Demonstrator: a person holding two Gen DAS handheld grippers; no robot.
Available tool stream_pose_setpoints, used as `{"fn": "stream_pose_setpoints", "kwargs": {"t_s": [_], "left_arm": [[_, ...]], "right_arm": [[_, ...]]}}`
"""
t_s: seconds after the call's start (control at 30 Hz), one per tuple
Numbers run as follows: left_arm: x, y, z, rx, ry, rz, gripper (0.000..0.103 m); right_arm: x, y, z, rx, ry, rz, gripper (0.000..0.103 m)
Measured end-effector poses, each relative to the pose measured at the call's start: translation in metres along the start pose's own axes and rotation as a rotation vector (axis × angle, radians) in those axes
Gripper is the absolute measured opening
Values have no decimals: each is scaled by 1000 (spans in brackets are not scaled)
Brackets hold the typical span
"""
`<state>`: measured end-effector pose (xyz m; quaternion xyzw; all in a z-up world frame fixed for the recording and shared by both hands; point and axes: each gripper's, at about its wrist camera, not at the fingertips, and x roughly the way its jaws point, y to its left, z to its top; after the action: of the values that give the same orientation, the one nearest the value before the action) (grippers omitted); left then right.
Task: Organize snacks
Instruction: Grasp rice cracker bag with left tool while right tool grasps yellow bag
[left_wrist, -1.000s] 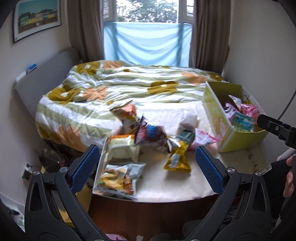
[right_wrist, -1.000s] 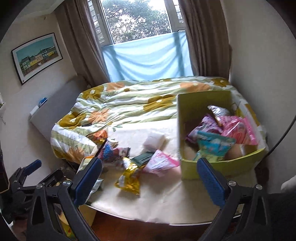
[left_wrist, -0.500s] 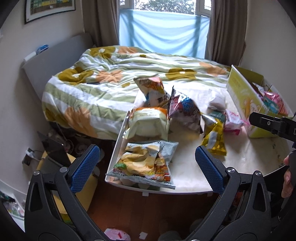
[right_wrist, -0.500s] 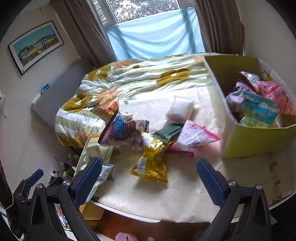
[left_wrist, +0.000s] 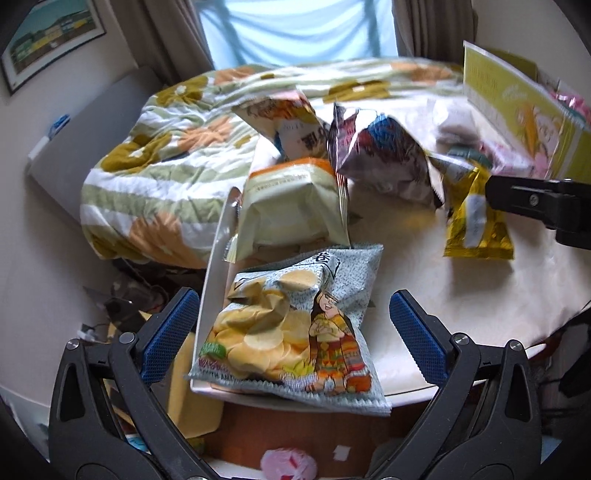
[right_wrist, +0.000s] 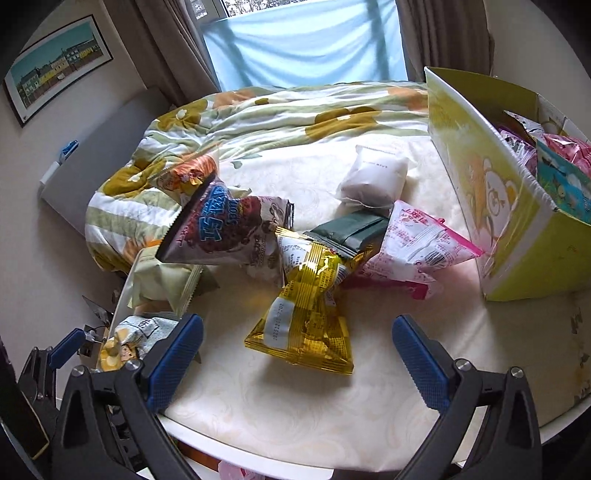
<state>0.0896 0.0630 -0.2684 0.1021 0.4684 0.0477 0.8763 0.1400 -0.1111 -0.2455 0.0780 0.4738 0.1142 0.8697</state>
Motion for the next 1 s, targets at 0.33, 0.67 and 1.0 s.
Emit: {"fn": "stream_pose_setpoints", "kwargs": {"t_s": [0.33, 0.67, 1.0], "left_arm": [[32, 2, 3, 22, 102, -26, 95], [35, 0, 4, 62, 109, -53, 76], [33, -4, 1, 80, 125, -87, 61]], "right_arm": [[28, -5, 1, 15, 46, -30, 102], [48, -4, 6, 17, 76, -35, 85], [69, 0, 7, 32, 118, -27, 65]]}}
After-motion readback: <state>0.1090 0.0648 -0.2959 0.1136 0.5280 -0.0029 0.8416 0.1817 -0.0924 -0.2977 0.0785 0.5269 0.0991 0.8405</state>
